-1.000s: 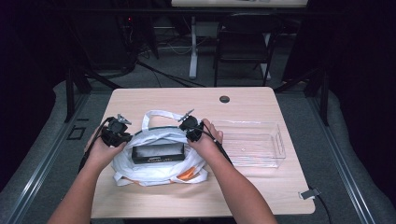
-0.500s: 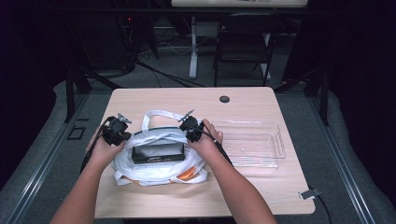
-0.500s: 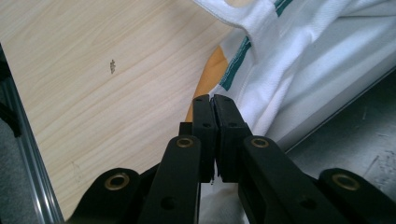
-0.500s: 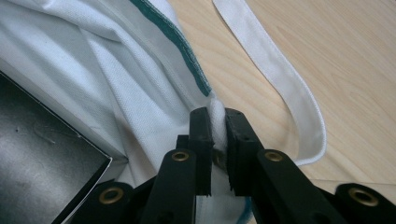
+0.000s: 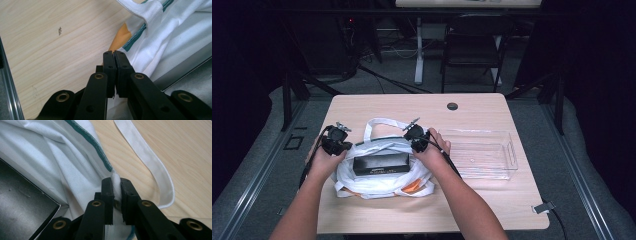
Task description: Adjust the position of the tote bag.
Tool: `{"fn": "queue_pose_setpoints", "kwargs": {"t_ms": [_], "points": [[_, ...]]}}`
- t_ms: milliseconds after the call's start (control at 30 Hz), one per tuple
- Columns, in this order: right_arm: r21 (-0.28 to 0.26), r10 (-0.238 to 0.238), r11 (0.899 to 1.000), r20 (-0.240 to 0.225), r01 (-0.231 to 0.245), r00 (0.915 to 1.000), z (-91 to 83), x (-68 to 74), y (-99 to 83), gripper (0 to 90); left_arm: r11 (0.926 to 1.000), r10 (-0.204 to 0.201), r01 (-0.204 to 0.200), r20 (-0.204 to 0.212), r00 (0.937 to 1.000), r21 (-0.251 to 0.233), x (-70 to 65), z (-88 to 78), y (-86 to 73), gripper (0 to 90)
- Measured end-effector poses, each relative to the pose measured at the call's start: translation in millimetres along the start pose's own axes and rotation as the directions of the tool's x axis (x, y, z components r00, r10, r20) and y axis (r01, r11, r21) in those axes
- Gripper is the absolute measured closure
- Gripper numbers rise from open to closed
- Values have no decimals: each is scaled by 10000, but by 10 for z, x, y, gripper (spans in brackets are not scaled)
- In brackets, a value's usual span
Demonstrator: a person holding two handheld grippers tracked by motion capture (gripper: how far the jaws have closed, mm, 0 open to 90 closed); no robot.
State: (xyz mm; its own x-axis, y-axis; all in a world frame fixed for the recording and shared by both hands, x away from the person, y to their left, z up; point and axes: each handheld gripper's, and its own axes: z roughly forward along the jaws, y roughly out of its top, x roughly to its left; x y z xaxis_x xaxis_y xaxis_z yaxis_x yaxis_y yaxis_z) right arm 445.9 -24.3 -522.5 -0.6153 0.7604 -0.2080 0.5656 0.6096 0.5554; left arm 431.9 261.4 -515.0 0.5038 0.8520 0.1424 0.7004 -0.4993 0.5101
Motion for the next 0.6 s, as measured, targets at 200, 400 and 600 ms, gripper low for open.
{"fn": "queue_pose_setpoints", "kwargs": {"t_ms": [200,400,600], "points": [[-182,154,9997,-82,-155,9998,-29,-13,2,820,10000,-7,7,57,10000,7,-6,8,0,880],[-693,248,9972,-296,-269,9993,-183,-45,41,787,10000,7,-7,115,9999,-17,7,9,-10,876],[-1206,408,9915,-605,-478,9973,-373,-76,56,742,10000,8,-8,97,10000,-36,1,6,-10,871]]}}
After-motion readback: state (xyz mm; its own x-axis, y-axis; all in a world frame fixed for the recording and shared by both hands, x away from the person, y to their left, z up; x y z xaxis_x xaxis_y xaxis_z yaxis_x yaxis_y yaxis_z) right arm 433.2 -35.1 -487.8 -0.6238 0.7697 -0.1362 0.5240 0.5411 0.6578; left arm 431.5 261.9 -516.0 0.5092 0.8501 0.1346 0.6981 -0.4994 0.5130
